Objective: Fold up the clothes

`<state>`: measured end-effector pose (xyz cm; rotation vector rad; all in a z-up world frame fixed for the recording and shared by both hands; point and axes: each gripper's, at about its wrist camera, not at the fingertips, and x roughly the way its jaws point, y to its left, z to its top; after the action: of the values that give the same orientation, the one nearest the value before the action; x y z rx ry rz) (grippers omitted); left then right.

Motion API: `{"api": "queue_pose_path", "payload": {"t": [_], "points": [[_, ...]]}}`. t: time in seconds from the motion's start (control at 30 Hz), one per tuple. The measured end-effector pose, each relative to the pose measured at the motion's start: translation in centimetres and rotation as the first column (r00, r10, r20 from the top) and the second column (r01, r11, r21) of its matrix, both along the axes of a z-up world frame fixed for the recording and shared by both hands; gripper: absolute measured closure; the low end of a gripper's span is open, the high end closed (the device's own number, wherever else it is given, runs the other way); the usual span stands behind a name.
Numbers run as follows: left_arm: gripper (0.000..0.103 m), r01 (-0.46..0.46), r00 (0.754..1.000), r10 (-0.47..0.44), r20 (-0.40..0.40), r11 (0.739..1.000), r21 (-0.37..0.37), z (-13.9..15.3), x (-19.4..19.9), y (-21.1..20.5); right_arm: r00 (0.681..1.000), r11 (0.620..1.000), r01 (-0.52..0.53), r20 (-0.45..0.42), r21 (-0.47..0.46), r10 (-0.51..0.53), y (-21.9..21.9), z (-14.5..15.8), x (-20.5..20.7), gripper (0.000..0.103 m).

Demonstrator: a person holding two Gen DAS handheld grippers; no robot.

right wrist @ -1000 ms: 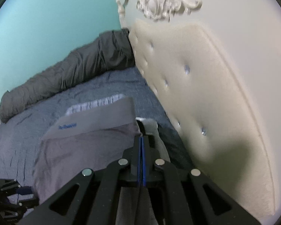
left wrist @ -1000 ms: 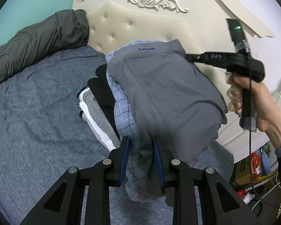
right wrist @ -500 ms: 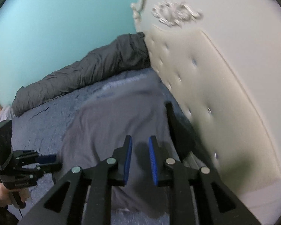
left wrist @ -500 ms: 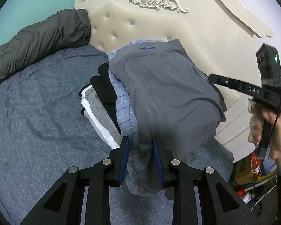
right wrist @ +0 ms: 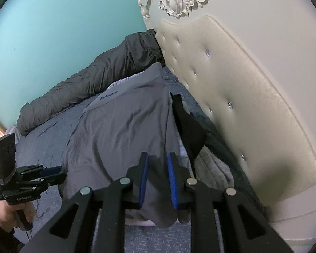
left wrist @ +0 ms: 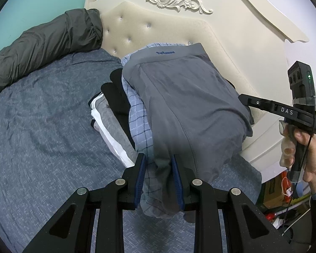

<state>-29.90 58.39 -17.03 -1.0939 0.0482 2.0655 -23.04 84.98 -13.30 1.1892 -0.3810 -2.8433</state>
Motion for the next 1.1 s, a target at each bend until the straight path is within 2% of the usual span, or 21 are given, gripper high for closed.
{"api": "queue_pose_path", "payload": {"t": [0.07, 0.13, 0.2, 0.33, 0.57, 0.73, 0.83, 0.93, 1.1], "points": [[0.076, 0.0, 1.0, 0.0, -0.001, 1.0, 0.001, 0.0, 0.0, 0.0, 1.0, 1.0, -0.005, -0.009, 0.002, 0.005, 0.1, -0.1, 0.0, 0.087], [0.076, 0.0, 1.0, 0.0, -0.001, 1.0, 0.001, 0.0, 0.0, 0.0, 1.0, 1.0, -0.013, -0.017, 0.005, 0.013, 0.0, -0.1, 0.2, 0.102], [0.076, 0.0, 1.0, 0.0, -0.002, 1.0, 0.001, 0.0, 0.0, 0.0, 0.999, 1.0, -0.011, -0.035, 0.027, 0.012, 0.0, 0.2, 0.3, 0.102], [0.076, 0.001, 1.0, -0.001, -0.002, 1.0, -0.006, -0.1, -0.1, 0.1, 0.997, 1.0, 0.014, -0.071, 0.004, -0.014, 1.0, 0.8, 0.6, 0.102], [0.076, 0.002, 1.0, -0.002, 0.0, 1.0, -0.009, -0.1, -0.2, 0.1, 0.996, 0.998, 0.056, -0.068, -0.014, -0.057, 2.5, 0.4, 0.6, 0.103], [0.076, 0.001, 1.0, -0.001, 0.002, 1.0, -0.008, -0.1, -0.3, -0.1, 0.997, 0.994, 0.068, -0.027, -0.081, -0.07, 3.7, -1.0, 0.3, 0.102], [0.076, 0.003, 1.0, -0.003, -0.002, 1.0, -0.007, -0.1, -0.2, -0.2, 0.997, 0.994, 0.063, -0.044, -0.093, -0.068, 3.6, -1.2, 0.8, 0.102], [0.076, 0.005, 1.0, -0.005, -0.005, 1.0, -0.008, -0.1, -0.1, -0.3, 0.996, 0.994, 0.065, -0.063, -0.084, -0.07, 3.1, -0.7, 1.3, 0.102], [0.076, 0.007, 1.0, -0.007, -0.007, 1.0, 0.007, 0.2, 0.3, -0.7, 0.992, 0.996, 0.086, -0.094, -0.015, -0.087, 2.6, 0.3, 2.8, 0.102]]}}
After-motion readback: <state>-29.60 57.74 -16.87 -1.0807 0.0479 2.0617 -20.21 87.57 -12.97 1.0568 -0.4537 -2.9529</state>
